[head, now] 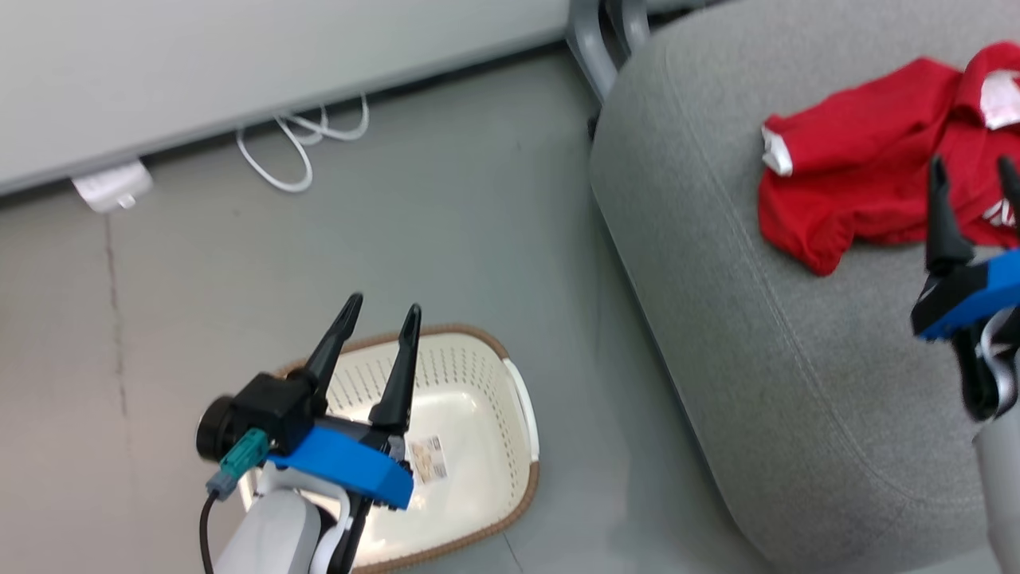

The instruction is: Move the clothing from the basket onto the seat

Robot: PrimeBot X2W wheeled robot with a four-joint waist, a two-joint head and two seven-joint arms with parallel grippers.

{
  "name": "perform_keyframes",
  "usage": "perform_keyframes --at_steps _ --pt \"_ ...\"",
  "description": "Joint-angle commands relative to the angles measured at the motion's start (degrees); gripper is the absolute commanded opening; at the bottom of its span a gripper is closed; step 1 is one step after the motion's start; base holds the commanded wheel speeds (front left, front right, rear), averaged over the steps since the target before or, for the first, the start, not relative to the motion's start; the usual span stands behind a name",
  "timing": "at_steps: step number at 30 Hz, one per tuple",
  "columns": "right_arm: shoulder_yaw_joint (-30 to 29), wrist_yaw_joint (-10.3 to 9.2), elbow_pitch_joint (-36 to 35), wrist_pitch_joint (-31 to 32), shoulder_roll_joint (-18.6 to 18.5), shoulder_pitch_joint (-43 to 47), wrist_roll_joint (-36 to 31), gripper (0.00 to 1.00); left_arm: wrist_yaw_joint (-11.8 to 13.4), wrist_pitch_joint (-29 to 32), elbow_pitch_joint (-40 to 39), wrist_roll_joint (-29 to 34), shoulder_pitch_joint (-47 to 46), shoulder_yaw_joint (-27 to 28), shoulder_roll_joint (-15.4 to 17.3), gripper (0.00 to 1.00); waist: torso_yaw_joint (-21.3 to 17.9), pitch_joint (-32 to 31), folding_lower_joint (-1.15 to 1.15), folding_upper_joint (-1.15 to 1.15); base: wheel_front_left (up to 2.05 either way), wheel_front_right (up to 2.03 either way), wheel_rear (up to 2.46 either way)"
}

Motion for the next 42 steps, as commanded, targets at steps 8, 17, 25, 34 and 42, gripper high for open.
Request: perform_keyframes --at_steps 8,17,25,34,42 --pt "2.68 0.01 -9.94 2.16 4.54 14.39 1.2 1.0 -0.12 -0.14 1.33 0.42 7.26 5.55 -1.76 1.0 6.11 -12.35 0.01 0.0 0.0 0.0 0.0" --pt "3.23 0.01 -20.4 4.59 9.56 24.6 -0.77 1.0 -0.12 -0.15 1.9 -0.39 9.92 8.6 -2.18 1.0 10.75 -15.66 0.01 0.0 0.0 0.0 0.0" --pt "3.72 0.01 -25.11 4.96 12.57 30.46 -1.95 1.0 -0.12 -0.16 3.35 -0.95 11.59 10.56 -1.56 1.0 13.2 -17.55 0.01 0.0 0.0 0.0 0.0" --pt "4.41 0.01 -26.35 5.46 13.88 33.37 -2.47 1.0 -0.12 -0.16 5.27 -1.94 12.48 11.32 -0.95 1.0 13.93 -18.04 0.01 0.0 0.0 0.0 0.0" --pt "4.8 0.01 -26.36 5.68 14.11 33.67 -2.32 1.0 -0.12 -0.16 6.08 -2.28 12.52 11.01 -0.84 1.0 13.9 -18.13 0.01 0.0 0.0 0.0 0.0"
